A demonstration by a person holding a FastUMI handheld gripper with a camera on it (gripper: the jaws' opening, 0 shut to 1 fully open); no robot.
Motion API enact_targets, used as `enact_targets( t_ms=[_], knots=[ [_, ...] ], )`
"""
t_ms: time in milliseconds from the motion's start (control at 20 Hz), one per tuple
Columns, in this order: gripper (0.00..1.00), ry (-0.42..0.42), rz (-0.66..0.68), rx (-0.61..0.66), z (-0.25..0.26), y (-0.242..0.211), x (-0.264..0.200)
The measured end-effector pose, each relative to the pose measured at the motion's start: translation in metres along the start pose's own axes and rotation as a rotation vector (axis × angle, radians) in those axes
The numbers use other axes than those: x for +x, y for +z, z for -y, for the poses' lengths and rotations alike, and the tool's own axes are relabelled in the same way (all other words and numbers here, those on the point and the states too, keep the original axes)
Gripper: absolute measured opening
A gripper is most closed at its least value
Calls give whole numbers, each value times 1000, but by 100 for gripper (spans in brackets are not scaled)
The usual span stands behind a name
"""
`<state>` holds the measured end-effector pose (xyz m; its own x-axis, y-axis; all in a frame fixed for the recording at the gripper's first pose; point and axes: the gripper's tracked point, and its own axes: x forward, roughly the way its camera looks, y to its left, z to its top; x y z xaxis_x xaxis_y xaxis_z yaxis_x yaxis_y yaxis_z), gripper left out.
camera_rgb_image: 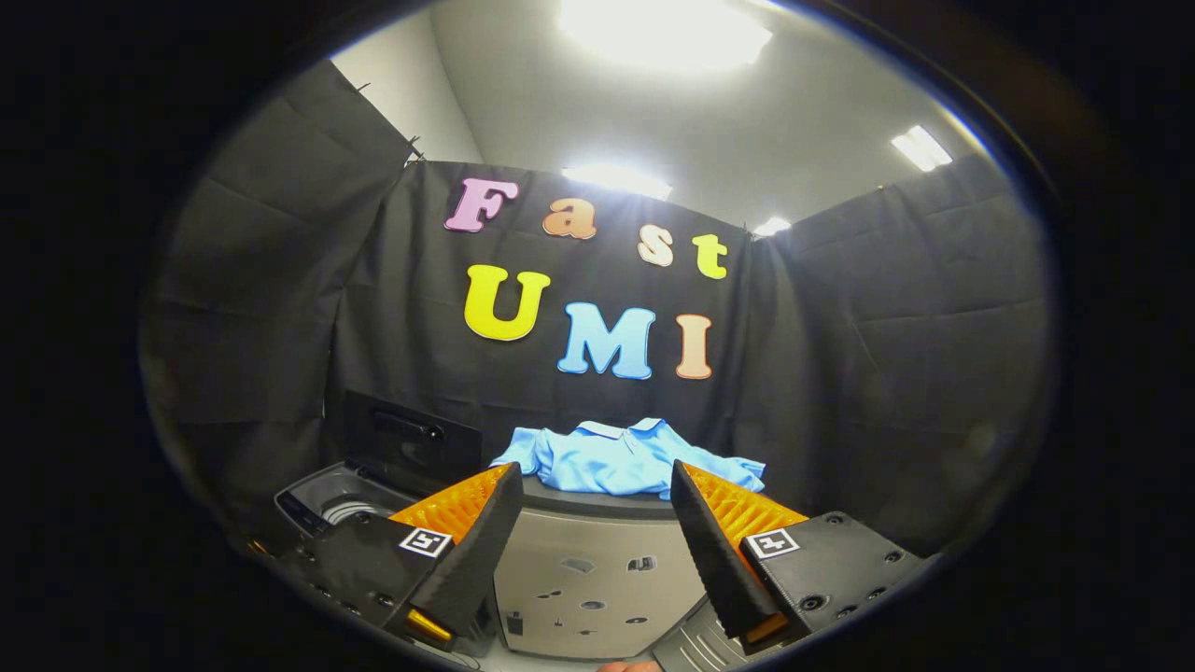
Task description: Put the clothes into the washing machine and then close the washing machine lid.
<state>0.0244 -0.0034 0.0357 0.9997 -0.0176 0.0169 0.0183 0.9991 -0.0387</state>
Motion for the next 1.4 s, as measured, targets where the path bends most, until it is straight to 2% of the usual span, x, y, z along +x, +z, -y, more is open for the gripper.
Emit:
enact_targets(
  t_ms=[550, 650, 800, 1200, 1400],
  knots=[
    [98, 41, 0, 13, -3, 46, 42],
    [98, 65, -31, 55, -4, 46, 51],
    [98, 54, -84, 93, 11, 44, 72],
    [98, 36, -156, 72, 42, 33, 142],
    [98, 56, -197, 73, 45, 21, 176]
  ],
)
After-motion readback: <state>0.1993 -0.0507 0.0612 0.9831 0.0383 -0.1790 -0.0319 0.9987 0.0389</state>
